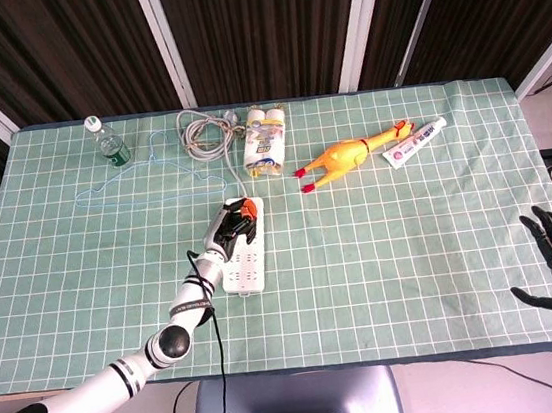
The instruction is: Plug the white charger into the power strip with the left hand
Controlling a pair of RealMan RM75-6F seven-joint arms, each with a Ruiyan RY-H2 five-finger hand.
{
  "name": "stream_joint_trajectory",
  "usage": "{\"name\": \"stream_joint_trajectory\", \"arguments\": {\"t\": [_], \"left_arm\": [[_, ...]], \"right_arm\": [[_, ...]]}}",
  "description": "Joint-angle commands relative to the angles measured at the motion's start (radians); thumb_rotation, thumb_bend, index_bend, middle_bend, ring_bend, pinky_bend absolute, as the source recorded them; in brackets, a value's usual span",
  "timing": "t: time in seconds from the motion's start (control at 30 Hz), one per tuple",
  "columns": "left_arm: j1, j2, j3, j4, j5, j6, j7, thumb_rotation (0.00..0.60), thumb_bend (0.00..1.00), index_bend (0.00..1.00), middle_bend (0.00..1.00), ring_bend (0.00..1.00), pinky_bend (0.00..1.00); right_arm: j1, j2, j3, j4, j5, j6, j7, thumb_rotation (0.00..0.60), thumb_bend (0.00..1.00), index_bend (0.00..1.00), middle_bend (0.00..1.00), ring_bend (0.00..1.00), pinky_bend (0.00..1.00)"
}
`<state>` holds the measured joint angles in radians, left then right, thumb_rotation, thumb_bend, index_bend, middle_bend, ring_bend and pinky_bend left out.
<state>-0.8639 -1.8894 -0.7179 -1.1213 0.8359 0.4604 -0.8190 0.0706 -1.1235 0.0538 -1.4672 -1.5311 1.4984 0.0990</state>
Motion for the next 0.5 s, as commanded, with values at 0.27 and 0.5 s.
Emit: {"name": "stream_joint_trajectory", "arguments": {"t": [0.27,0.5], "left_arm": [[-0.010,-0.003,0.019,0.007,0.018,-0.011,-0.005,0.600,1.00,0.93,0.98,0.85,0.86],[-0.015,0.002,0.028,0.016,0.017,-0.018,0.000,0.600,1.00,0.93,0.98,0.85,0.86]], "right_arm": [[-0.003,-0.001,0.000,0.003,0.002,0.002,0.003,0.600,0.00,0.00,0.05,0.00,0.12],[-0.005,-0.002,-0.001,0.005,0.003,0.003,0.005,0.600,0.00,0.00,0.05,0.00,0.12]]}}
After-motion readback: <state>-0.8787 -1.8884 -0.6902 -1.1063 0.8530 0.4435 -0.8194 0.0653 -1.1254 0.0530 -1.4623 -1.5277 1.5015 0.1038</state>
